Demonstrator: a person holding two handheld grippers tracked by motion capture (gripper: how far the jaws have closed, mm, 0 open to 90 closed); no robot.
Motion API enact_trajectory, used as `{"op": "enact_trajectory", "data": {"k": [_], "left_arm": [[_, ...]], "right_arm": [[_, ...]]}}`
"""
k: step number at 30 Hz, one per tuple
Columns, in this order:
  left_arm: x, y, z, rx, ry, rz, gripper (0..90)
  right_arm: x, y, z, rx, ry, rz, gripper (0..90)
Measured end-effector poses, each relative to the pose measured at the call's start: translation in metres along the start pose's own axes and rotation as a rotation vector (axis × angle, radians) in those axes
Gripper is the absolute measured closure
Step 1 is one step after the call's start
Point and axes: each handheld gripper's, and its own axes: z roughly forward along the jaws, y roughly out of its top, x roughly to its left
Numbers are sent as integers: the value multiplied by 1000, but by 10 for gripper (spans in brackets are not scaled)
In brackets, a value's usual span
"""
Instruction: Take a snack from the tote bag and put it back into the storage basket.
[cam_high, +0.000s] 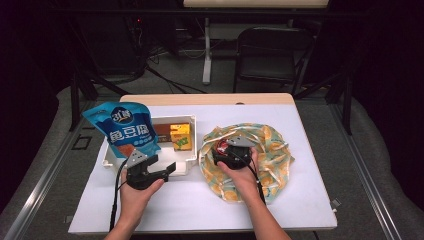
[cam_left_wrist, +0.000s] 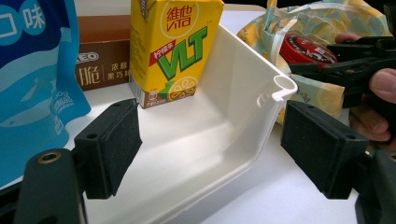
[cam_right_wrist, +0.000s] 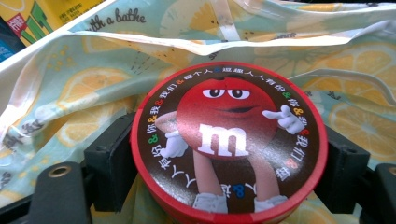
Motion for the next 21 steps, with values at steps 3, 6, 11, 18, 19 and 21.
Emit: {"op": "enact_trajectory", "data": {"k": [3,6,11,18,19,21], "left_arm": [[-1,0,0,-8,-7,-1,202],[-3,1,1,-15,-11,0,202],[-6,1,3,-17,-11,14,201],[-9,2,4,-32,-18,25,201],[-10,2,4,-35,-22,30,201],[-12,2,4,-44,-29,40,198]], "right_arm": [[0,2,-4,-8,-1,6,206],[1,7,-12,-13,-4,3,206],[1,15,-23,-31,-2,12,207],[1,28,-38,-46,1,11,208],[1,30,-40,-48,4,10,208],[2,34,-44,-54,5,4,209]]}}
